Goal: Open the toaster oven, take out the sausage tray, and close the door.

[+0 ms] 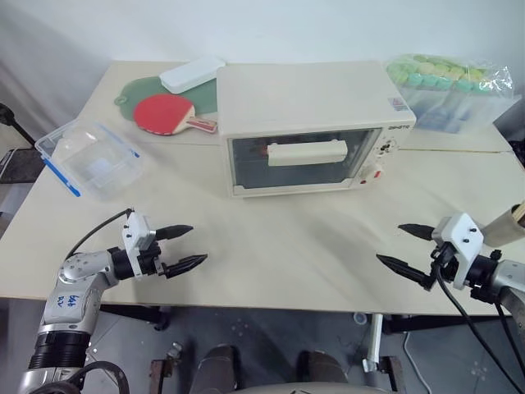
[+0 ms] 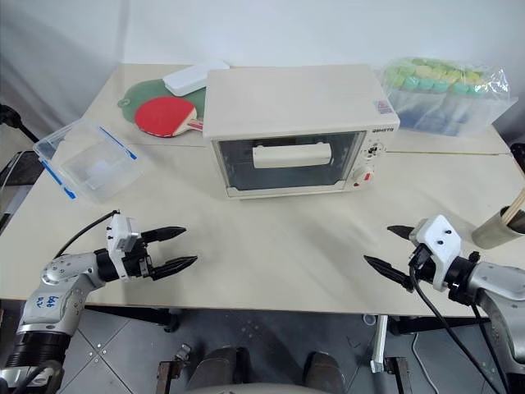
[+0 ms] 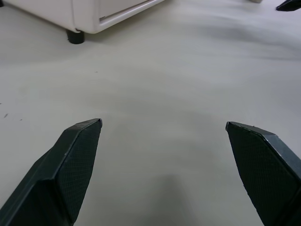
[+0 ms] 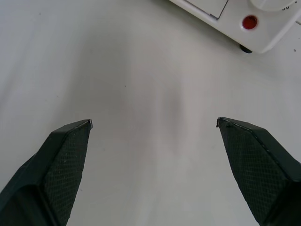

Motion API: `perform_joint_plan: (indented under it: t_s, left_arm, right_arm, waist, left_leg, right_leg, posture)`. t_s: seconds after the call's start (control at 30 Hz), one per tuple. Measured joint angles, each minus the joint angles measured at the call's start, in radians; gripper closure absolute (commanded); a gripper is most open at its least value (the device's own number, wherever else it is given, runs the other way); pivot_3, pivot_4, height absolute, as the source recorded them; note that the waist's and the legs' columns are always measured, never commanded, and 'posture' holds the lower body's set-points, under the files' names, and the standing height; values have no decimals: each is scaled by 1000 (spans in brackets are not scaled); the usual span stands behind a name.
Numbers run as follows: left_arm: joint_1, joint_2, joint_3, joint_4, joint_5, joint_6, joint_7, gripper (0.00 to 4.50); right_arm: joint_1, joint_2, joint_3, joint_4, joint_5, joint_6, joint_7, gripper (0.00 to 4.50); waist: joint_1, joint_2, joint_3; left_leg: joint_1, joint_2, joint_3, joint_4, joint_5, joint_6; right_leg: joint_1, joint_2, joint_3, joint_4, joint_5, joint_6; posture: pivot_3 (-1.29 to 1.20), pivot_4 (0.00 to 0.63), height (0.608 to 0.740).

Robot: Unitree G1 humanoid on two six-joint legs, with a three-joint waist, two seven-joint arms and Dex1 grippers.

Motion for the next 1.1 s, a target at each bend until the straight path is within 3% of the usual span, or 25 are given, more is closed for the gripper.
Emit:
perform_joint_plan:
  t_s: [0.23,0.53,0.67,0.8,1.1]
  left_arm:
    - [-34,-1,26,0,-1,14,57,0]
    - [-111,-40,61,-12,-92,115,102,0]
    - [-118,-39,71,-15,-109,122,86,0]
    - [-76,-51,73,-75,-120,128,85,0]
    - [-28,-77,72,-126,-145,136,99,0]
  right_arm:
    - [-72,-14,10,-17,8,19,16,33]
    - [-421,-12,193,1,57,118,95,33]
    - [-535,18,250,64,57,117,127,33]
    - [-710,99,328,252,26,68,183,33]
    - [-813,167,359,341,27,34,258,33]
  waist:
    - [-1,0,0]
    - [-3,0,0]
    - [0,0,0]
    - [-13,-1,0]
    - [-22,-1,0]
  left_leg:
    - [0,0,0,1,0,0]
    - [-1,1,1,1,0,0]
    - [-1,0,1,1,0,0]
    - [-1,1,3,2,0,0]
    - [-1,1,3,2,0,0]
  right_leg:
    - [0,0,1,1,0,0]
    - [-2,1,2,2,0,0]
    - [-2,1,2,1,0,0]
    - [-3,1,3,3,0,0]
    - [-4,1,3,3,0,0]
  posture:
    - [0,150,740]
    - [0,150,740]
    - [0,150,740]
    - [0,150,740]
    - [0,150,740]
